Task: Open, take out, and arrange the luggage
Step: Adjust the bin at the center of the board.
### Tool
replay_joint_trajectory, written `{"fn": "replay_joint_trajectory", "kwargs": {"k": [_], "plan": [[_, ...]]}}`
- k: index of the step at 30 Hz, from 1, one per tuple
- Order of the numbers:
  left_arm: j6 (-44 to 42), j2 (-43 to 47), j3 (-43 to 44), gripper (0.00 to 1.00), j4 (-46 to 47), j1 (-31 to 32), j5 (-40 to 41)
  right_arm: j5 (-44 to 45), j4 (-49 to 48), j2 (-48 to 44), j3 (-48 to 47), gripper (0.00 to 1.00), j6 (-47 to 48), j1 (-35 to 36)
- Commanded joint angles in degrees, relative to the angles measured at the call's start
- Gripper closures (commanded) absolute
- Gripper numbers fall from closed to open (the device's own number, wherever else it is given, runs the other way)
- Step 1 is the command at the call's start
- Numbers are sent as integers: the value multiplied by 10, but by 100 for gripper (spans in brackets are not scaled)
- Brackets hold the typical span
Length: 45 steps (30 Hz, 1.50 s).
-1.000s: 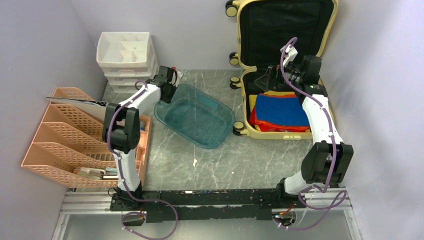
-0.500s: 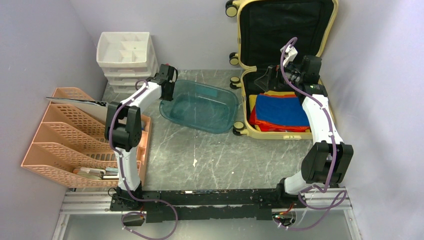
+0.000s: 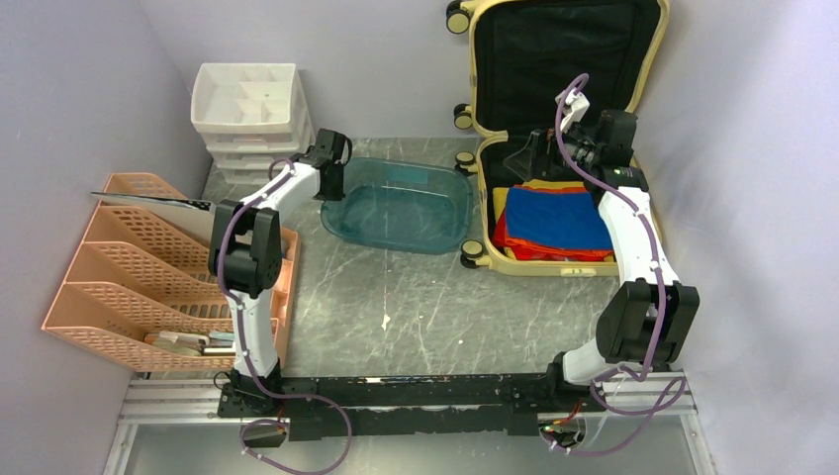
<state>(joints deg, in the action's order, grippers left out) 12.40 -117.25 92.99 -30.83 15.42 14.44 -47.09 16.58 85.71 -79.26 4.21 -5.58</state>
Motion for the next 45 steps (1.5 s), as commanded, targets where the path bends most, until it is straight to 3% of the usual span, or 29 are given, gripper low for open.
{"fn": "replay_joint_trajectory", "kwargs": {"k": [1, 24, 28, 37, 43, 45], "plan": [[58, 8, -15, 76, 20, 0, -14, -11, -23, -15, 1, 0, -3, -4], [65, 50, -35, 57, 44, 49, -33, -11, -20, -13, 0, 0, -1, -5], [61, 57, -34, 48, 44, 50, -24, -5, -17, -13, -2, 0, 2, -5], [27, 112, 1, 6, 48, 17, -43, 146, 96, -17, 16, 0, 109, 6], [-3, 144, 26, 4, 61, 19, -73, 264, 96, -74, 130, 1, 231, 92], [-15, 154, 25, 4, 62, 20, -79, 304, 76, -100, 164, 6, 252, 115]]}}
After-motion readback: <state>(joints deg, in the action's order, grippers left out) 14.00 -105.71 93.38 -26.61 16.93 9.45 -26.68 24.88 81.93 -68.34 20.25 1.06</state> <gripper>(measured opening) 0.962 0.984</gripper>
